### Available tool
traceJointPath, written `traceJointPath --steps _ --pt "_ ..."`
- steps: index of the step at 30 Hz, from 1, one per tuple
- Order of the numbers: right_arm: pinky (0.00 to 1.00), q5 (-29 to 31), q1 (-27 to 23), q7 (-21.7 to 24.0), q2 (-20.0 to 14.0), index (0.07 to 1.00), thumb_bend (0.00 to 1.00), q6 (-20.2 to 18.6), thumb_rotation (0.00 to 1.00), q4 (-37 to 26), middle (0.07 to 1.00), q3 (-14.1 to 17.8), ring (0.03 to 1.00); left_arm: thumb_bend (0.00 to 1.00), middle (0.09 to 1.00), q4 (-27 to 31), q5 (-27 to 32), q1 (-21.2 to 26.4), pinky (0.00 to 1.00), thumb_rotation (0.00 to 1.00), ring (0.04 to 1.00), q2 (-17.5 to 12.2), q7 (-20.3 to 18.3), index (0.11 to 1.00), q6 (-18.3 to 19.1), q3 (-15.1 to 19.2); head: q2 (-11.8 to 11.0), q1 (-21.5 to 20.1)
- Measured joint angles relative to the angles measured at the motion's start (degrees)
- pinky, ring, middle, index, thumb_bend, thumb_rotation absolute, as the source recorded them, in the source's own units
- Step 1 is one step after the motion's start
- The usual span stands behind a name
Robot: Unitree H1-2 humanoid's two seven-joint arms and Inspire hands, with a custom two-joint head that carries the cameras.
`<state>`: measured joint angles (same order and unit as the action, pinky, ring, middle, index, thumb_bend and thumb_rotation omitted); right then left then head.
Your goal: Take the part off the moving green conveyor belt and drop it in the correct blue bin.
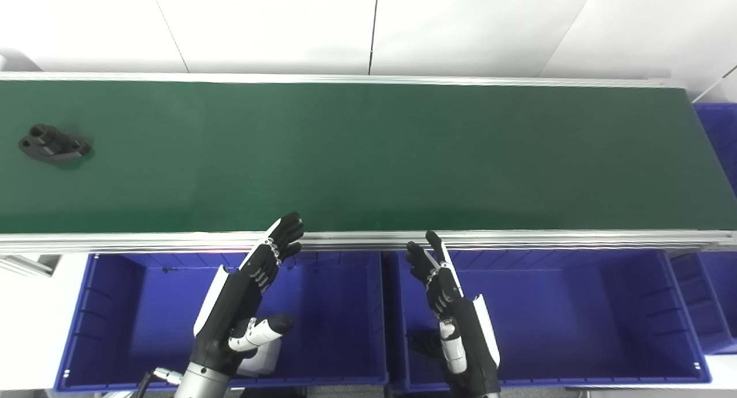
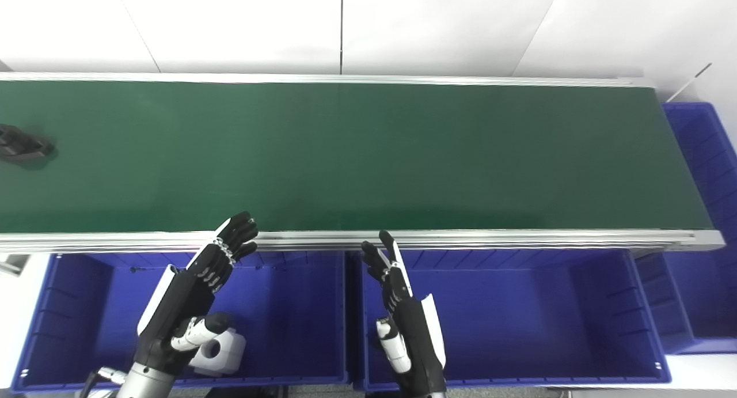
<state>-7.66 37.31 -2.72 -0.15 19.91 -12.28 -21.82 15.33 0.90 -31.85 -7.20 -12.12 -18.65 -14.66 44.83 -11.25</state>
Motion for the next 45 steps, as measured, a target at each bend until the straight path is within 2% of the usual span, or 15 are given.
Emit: traceJointPath --steps 1,3,5,8,11,14,15,18,23,37,45 --pt "0.99 -0.29 0.00 -0.03 -0.05 1.000 0.91 0.00 1.00 0.00 0.911 0.05 0.937 0.89 0.916 0.00 0.04 -0.06 0.88 0.69 0.914 0.00 0.00 0.909 0.00 -0.04 0.00 0.00" --pt "1.00 -1.66 0.08 -0.17 -0.02 0.898 0.92 0.02 1.00 -0.01 0.941 0.37 0.966 0.89 0.911 0.01 0.63 -0.35 0.88 0.68 0.910 0.00 0.00 0.904 0.00 -0.10 -0.44 0.09" --pt "1.00 -3.13 0.22 -0.27 -0.03 0.868 0.92 0.04 1.00 -0.07 0.953 0.70 0.977 0.89 0.914 0.01 1.27 -0.80 0.88 0.67 0.913 -0.01 -0.01 0.904 -0.06 -0.15 -0.79 0.26" --pt "1.00 -4.52 0.45 -0.42 -0.04 0.949 0.91 0.34 1.00 -0.10 0.957 1.44 0.977 0.88 0.905 -0.04 1.24 -1.18 0.85 0.66 0.901 0.00 -0.01 0.896 -0.98 -0.25 -1.41 0.70" --pt "1.00 -3.87 0.48 -1.10 0.27 0.982 0.89 1.86 1.00 -0.10 0.959 3.36 0.970 0.87 0.890 -0.33 1.23 -1.20 0.84 0.64 0.887 0.12 0.01 0.876 -1.85 -0.30 -1.32 0.62" --pt "0.98 -1.51 0.47 -2.34 1.04 0.985 0.88 2.10 1.00 -0.11 0.957 5.20 0.944 0.86 0.867 -1.04 1.21 -1.20 0.82 0.63 0.865 0.78 0.43 0.851 -4.24 -0.12 -1.23 0.53" --pt "0.99 -1.50 0.47 -2.42 1.04 0.956 0.90 2.10 1.00 -0.12 0.960 5.34 0.956 0.86 0.860 -1.19 1.16 -1.19 0.81 0.64 0.858 1.09 0.60 0.844 -4.71 0.03 -1.14 0.44" --pt "1.00 -3.30 0.56 -2.35 0.99 0.912 0.92 2.10 1.00 -0.35 0.973 5.30 0.987 0.88 0.864 -1.49 0.98 -1.08 0.82 0.67 0.862 1.82 0.83 0.851 -5.61 0.25 -1.23 0.62" --pt "0.99 -5.30 0.56 -2.35 0.80 0.945 0.92 2.10 1.00 -0.44 0.980 5.37 0.984 0.89 0.868 -2.30 -0.50 -1.12 0.80 0.70 0.857 2.08 1.41 0.860 -5.65 0.39 -1.58 1.84" --pt "0.97 -4.01 0.76 -1.45 0.43 0.943 0.94 2.10 1.00 -0.50 0.946 4.81 0.952 0.84 0.875 -2.22 -2.49 -1.11 0.81 0.69 0.866 2.31 2.59 0.862 -5.48 0.45 -1.32 1.41" --pt "0.99 -3.82 0.61 -1.20 -0.12 0.956 0.95 2.18 1.00 -0.05 0.974 4.81 0.982 0.85 0.864 -2.69 -2.75 -1.04 0.79 0.69 0.850 2.53 3.02 0.854 -5.64 0.43 -2.55 2.20"
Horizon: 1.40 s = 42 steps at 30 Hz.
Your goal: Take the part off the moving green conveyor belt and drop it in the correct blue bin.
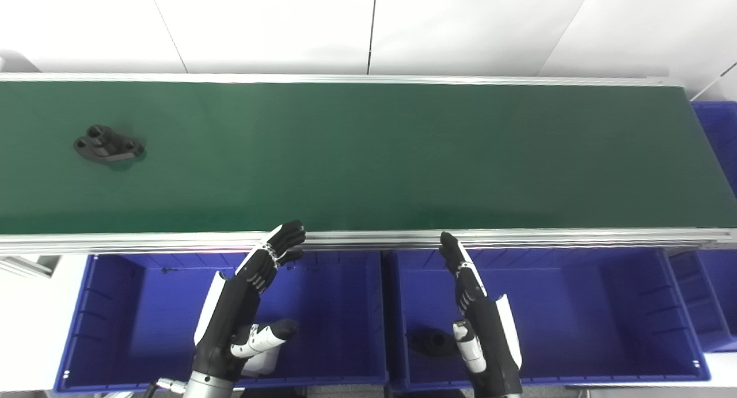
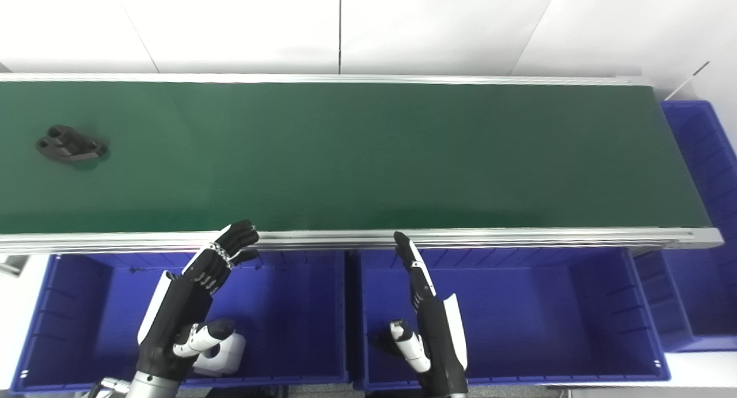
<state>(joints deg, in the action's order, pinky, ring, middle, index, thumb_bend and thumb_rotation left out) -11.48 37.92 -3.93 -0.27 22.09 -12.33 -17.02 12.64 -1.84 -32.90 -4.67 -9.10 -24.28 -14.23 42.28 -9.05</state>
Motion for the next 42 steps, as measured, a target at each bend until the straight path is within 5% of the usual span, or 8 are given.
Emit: traceJointPath --steps 21,26,31,38,42 --pt "1.00 2.24 -1.22 1.16 -0.12 0.954 0.96 0.85 1.00 2.84 0.975 0.02 0.977 0.84 0.866 -2.57 -0.96 1.08 0.78 0.67 0.850 0.21 0.25 0.841 -0.24 -0.31 -3.52 0.53" --pt "0.98 2.34 -1.45 1.10 -0.43 0.948 0.97 1.14 1.00 4.75 0.968 0.00 0.966 0.86 0.859 -4.59 -0.57 1.27 0.77 0.67 0.845 0.16 0.25 0.838 -0.35 -0.71 -6.06 0.97" --pt "0.96 2.56 -2.32 0.85 -0.81 0.937 0.98 1.45 1.00 7.04 0.968 -0.04 0.964 0.87 0.842 -7.71 -0.65 2.23 0.74 0.66 0.825 0.09 0.74 0.821 -0.52 -0.84 -12.65 1.41" --pt "0.93 4.00 -4.91 0.59 -2.63 0.931 0.98 1.52 1.00 11.34 0.960 -0.22 0.952 0.88 0.812 -10.99 -1.97 4.21 0.71 0.65 0.799 0.08 2.56 0.811 -0.53 -2.42 -16.52 3.42" --pt "0.90 4.71 -5.73 0.44 -2.89 0.933 0.96 1.53 1.00 12.44 0.953 0.02 0.938 0.89 0.801 -12.19 -2.55 5.01 0.71 0.65 0.797 0.10 4.25 0.813 -0.53 -3.42 -16.44 4.65"
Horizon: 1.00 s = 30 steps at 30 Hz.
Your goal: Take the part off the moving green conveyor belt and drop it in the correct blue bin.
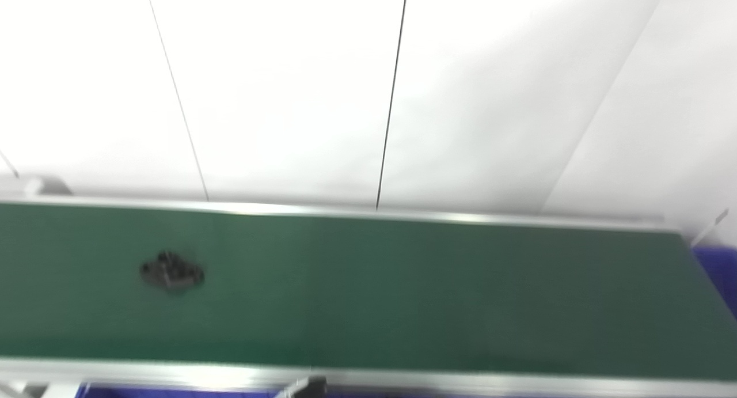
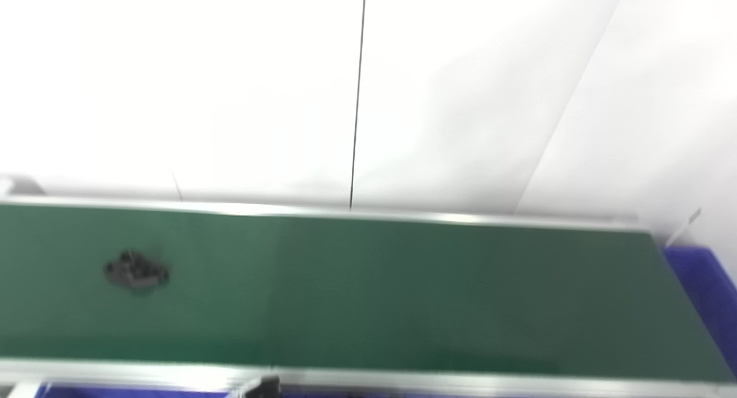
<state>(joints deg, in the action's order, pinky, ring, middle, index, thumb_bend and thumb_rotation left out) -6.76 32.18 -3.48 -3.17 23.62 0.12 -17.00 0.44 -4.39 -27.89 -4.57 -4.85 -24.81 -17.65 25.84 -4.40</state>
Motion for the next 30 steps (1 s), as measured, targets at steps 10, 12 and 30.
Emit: traceJointPath --steps 10,12,30 --pt "0.85 1.45 -0.46 0.10 -0.88 0.941 0.90 0.00 0.93 -0.99 0.916 3.89 0.873 0.86 0.793 -1.03 -1.05 1.38 0.70 0.62 0.788 1.49 2.74 0.791 0.00 -3.14 5.17 4.66" --pt "0.82 2.56 0.10 0.56 -1.45 0.948 0.85 0.00 0.88 -3.74 0.904 4.86 0.856 0.86 0.802 -0.64 -1.51 1.41 0.70 0.61 0.795 2.34 2.80 0.795 0.00 -3.71 7.98 5.45" --pt "0.81 -8.44 -1.17 2.91 -0.02 0.841 0.70 -4.83 0.53 -26.13 0.841 7.37 0.844 0.85 0.860 9.15 -2.23 0.07 0.79 0.61 0.858 4.69 2.31 0.854 2.80 -4.24 18.28 2.82"
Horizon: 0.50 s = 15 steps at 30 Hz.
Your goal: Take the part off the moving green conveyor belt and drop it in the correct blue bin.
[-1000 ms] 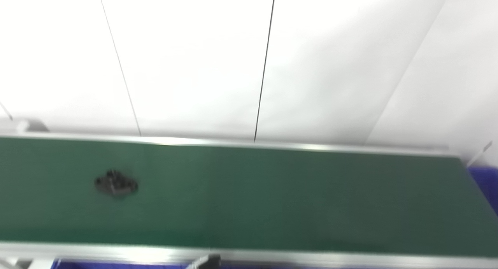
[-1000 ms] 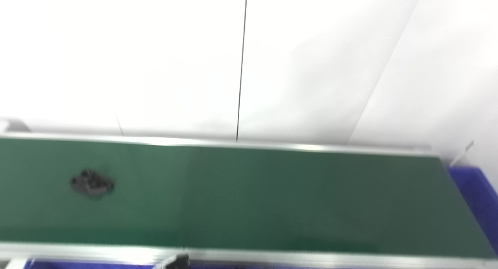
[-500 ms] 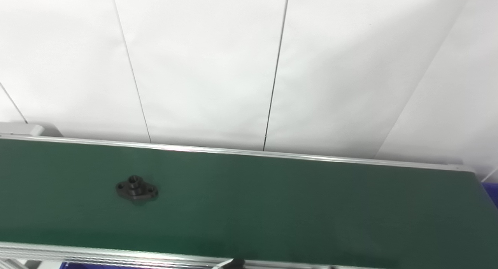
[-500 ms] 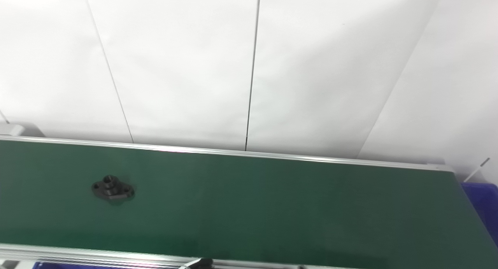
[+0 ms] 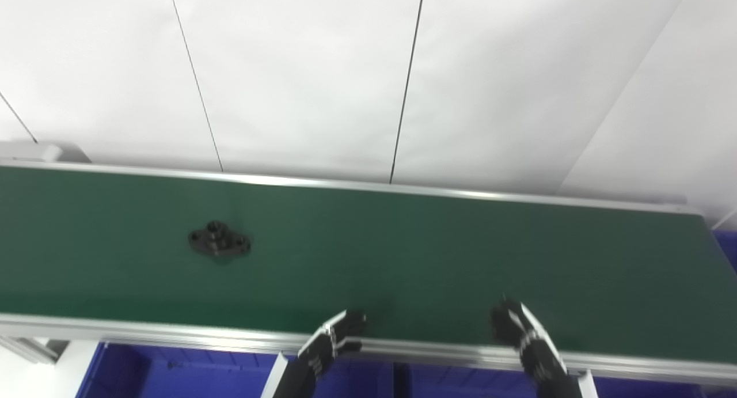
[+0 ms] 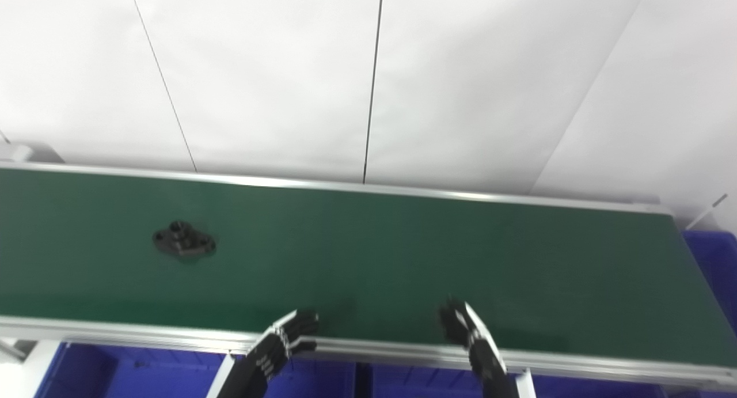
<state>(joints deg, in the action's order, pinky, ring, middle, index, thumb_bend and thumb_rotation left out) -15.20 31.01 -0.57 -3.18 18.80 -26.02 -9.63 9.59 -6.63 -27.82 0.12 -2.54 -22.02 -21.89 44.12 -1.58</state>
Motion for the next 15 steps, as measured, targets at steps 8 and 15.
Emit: traceJointPath --steps 8,15 --pt "0.77 -8.54 -3.56 0.39 -1.38 0.832 0.74 -0.91 0.49 -0.69 0.840 2.82 0.826 0.83 0.870 0.36 0.48 -0.07 0.81 0.67 0.867 -0.01 -0.27 0.867 0.30 0.10 0.62 -2.03" --pt "0.74 -11.23 -8.41 4.84 -2.22 0.854 0.76 -7.92 0.52 -2.63 0.854 2.95 0.824 0.84 0.874 0.98 -0.35 -0.83 0.83 0.70 0.884 0.00 -0.28 0.865 0.30 0.05 0.79 -1.50"
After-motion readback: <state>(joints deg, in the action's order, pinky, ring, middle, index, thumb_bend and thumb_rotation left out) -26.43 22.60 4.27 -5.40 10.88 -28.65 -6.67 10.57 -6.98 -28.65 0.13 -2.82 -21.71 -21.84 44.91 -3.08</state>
